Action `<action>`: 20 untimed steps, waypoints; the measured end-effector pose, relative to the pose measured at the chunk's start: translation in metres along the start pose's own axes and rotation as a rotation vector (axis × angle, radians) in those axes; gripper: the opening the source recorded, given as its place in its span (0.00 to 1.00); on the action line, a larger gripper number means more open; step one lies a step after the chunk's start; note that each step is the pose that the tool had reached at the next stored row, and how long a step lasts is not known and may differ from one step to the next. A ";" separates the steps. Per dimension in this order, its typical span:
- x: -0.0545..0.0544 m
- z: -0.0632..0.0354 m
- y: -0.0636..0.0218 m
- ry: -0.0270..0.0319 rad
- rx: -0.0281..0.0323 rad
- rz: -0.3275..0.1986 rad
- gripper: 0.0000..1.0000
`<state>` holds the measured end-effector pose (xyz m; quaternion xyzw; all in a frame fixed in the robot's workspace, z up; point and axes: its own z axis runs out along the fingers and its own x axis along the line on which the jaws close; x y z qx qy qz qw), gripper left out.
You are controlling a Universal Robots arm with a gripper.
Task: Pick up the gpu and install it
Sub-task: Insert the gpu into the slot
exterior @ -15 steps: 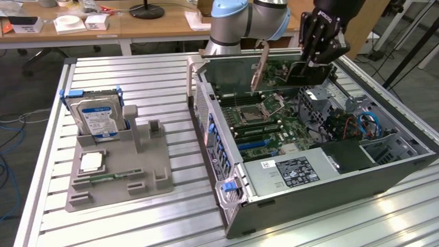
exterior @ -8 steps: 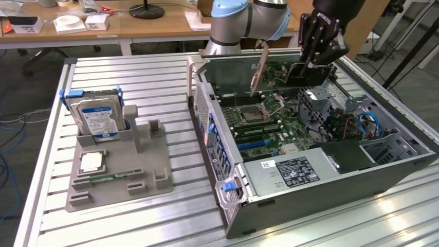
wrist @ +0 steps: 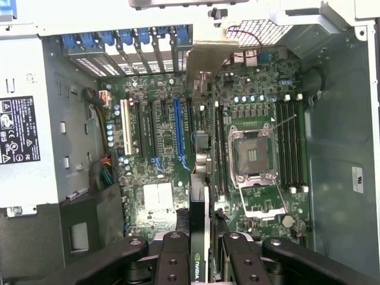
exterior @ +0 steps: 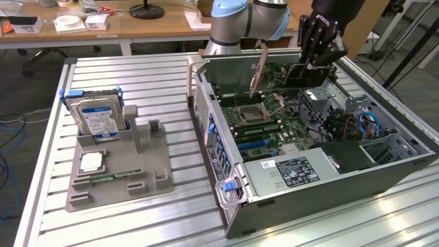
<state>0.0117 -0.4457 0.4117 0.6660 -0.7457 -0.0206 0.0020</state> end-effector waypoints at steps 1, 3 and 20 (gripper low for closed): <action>0.000 0.0004 0.0001 0.0000 0.0001 0.000 0.26; 0.000 0.0012 0.0003 0.0000 0.0002 0.000 0.26; 0.000 0.0082 0.0022 -0.0001 0.0013 0.000 0.26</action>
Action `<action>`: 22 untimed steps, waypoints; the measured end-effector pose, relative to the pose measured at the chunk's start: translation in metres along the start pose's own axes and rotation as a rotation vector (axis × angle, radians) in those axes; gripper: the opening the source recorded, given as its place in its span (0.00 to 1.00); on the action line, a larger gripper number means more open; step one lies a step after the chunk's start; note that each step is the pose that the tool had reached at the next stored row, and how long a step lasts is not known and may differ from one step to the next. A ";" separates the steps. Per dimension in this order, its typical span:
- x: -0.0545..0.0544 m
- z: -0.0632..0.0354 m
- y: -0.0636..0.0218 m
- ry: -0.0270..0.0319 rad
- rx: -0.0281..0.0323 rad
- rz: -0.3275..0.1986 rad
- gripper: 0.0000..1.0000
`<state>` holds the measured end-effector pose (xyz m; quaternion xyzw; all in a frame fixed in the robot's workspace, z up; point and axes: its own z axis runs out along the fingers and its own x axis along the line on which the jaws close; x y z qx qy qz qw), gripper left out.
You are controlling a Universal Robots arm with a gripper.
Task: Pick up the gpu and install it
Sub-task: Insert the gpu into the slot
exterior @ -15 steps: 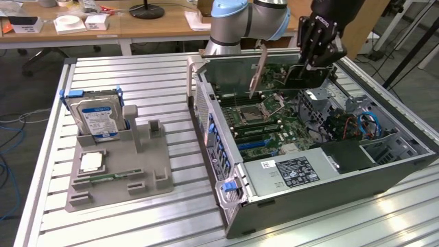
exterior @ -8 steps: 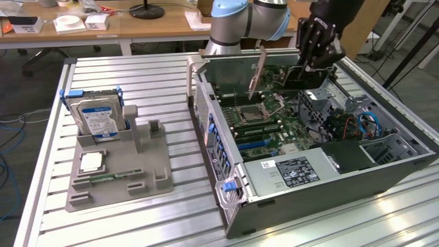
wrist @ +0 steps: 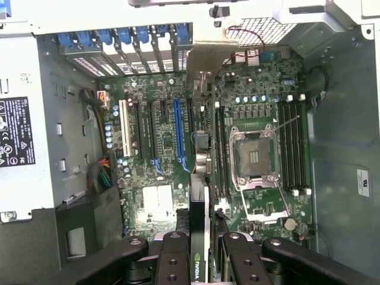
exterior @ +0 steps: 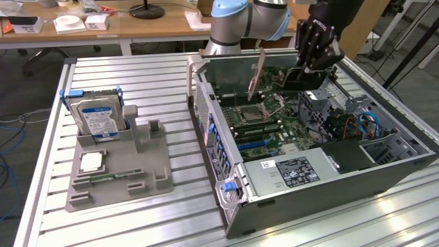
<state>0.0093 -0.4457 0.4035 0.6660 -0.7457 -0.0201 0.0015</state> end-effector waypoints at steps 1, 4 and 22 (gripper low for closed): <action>0.000 0.0004 0.0001 0.0000 0.0000 0.000 0.26; 0.000 0.0016 0.0003 0.0000 0.0001 0.000 0.26; 0.000 0.0080 0.0021 0.0000 0.0009 0.000 0.26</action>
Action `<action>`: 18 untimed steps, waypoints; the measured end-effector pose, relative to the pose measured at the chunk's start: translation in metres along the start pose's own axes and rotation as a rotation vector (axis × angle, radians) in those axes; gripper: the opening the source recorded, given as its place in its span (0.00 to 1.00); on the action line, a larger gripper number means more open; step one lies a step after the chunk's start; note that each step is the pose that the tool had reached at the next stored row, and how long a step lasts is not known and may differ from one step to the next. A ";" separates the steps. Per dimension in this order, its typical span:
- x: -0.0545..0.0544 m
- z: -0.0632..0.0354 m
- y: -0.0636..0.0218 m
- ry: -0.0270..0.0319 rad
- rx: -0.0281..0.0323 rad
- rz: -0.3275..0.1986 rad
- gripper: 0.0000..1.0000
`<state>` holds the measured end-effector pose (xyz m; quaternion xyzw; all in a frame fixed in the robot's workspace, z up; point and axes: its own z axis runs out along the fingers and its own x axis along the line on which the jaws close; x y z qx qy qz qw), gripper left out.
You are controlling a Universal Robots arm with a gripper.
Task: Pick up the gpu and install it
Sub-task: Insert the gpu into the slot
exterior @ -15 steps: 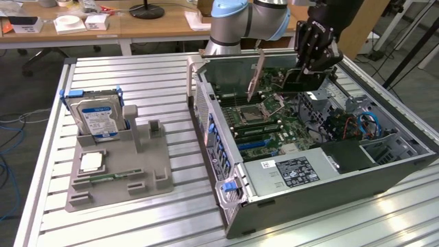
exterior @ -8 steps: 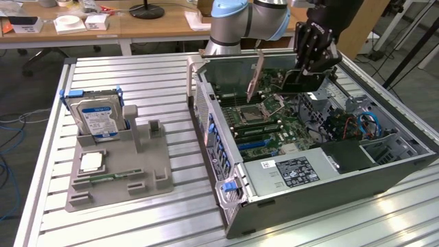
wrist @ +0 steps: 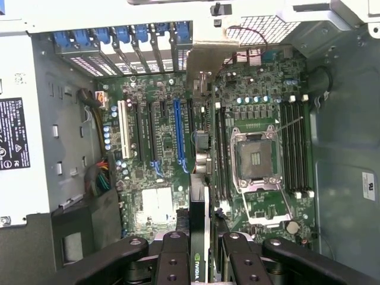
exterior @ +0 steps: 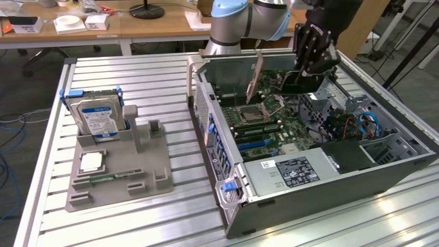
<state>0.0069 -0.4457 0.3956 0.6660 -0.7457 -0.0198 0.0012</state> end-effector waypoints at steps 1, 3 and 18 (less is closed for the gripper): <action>0.000 0.0004 0.0001 0.0000 0.0001 0.000 0.26; 0.000 0.0011 0.0004 -0.0001 0.0003 0.000 0.26; 0.000 0.0057 0.0027 -0.0001 0.0013 0.000 0.26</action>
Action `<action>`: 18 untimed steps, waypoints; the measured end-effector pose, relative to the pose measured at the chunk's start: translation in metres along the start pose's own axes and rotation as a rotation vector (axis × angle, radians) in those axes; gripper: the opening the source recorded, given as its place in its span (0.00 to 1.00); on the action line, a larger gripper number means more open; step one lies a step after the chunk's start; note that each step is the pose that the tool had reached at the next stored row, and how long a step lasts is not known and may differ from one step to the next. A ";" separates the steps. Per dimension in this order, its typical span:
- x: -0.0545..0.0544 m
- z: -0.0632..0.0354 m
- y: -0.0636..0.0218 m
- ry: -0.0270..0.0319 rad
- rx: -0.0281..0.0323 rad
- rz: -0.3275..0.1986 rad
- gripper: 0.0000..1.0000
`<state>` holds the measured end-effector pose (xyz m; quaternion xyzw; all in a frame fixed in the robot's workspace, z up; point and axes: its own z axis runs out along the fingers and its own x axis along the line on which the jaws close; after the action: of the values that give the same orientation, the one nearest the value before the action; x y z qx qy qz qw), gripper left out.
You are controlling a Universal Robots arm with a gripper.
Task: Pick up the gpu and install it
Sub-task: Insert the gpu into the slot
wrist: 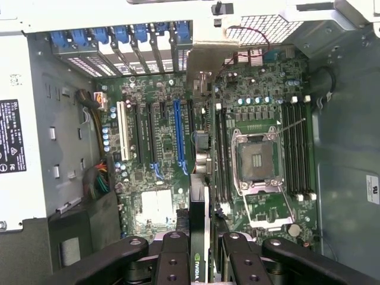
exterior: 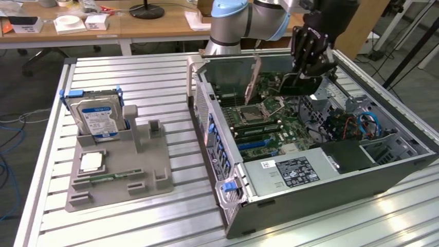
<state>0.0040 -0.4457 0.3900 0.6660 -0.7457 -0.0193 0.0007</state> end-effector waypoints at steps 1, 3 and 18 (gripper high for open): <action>0.000 0.0003 0.0002 -0.0001 0.0001 0.000 0.26; 0.000 0.0008 0.0006 0.0000 0.0002 0.000 0.26; 0.001 0.0048 0.0047 -0.0004 0.0034 0.000 0.26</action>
<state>-0.0009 -0.4457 0.3853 0.6660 -0.7457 -0.0182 -0.0006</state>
